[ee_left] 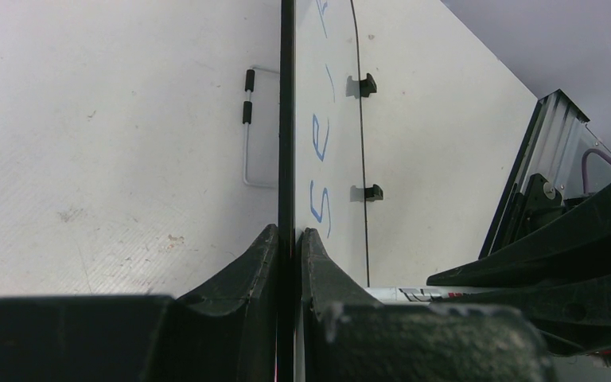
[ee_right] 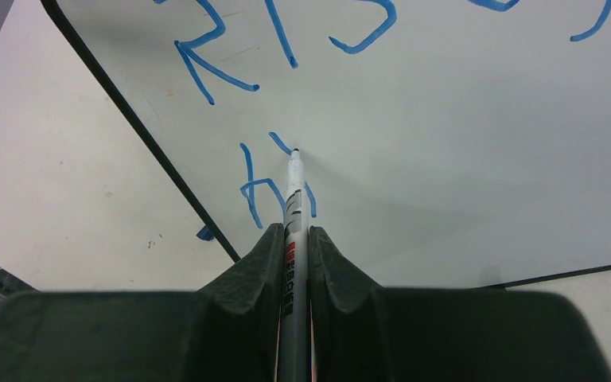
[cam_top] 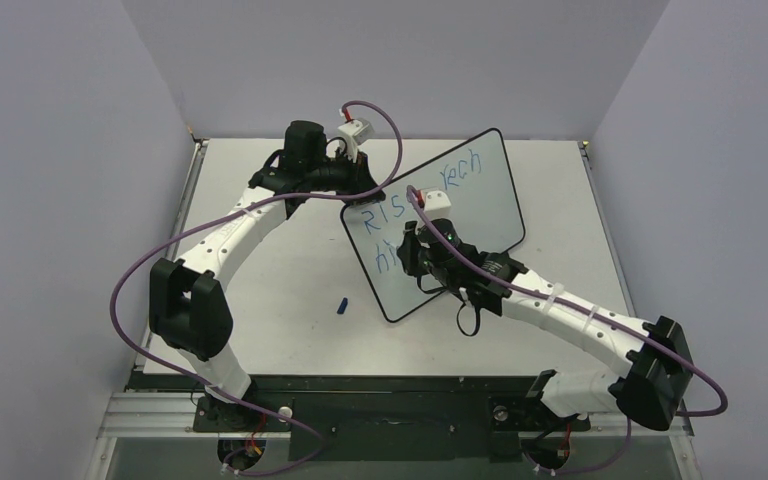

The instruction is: Write a sentence on the whiteboard

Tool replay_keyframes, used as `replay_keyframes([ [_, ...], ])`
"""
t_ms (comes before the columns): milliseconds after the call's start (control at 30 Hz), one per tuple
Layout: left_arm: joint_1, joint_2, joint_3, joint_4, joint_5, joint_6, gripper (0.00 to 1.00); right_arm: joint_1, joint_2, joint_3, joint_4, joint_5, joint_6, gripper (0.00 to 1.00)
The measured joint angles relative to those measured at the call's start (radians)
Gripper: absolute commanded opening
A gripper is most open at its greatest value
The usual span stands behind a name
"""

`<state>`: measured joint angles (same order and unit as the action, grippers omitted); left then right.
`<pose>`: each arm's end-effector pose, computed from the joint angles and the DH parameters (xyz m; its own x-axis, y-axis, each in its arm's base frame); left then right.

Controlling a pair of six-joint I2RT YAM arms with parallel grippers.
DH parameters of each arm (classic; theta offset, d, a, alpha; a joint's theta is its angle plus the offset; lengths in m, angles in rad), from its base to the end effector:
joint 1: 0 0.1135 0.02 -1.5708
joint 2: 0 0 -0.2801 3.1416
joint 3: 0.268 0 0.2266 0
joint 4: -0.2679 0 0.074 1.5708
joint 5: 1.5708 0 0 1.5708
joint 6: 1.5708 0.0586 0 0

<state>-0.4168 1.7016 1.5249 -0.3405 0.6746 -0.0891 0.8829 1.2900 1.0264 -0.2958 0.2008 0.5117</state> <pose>0.3384 -0.1899 0.3527 -0.5225 0.1554 -0.8383 0.7692 0.5101 -0.3849 0.1870 0.2092 0.3139 -0.6119 0.0112 -0.7909 -0.4015 0.8571 0.3228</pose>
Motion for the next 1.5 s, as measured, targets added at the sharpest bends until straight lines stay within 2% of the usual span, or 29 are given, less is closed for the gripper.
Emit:
replay_keyframes([
  [700, 0.0, 0.0, 0.0, 0.0, 0.002, 0.0, 0.0, -0.046, -0.056, -0.003, -0.005, 0.011, 0.002, 0.0],
  [1500, 0.0, 0.0, 0.0, -0.002, -0.002, 0.0, 0.0, -0.052, 0.004, -0.004, -0.019, 0.031, 0.006, 0.0],
])
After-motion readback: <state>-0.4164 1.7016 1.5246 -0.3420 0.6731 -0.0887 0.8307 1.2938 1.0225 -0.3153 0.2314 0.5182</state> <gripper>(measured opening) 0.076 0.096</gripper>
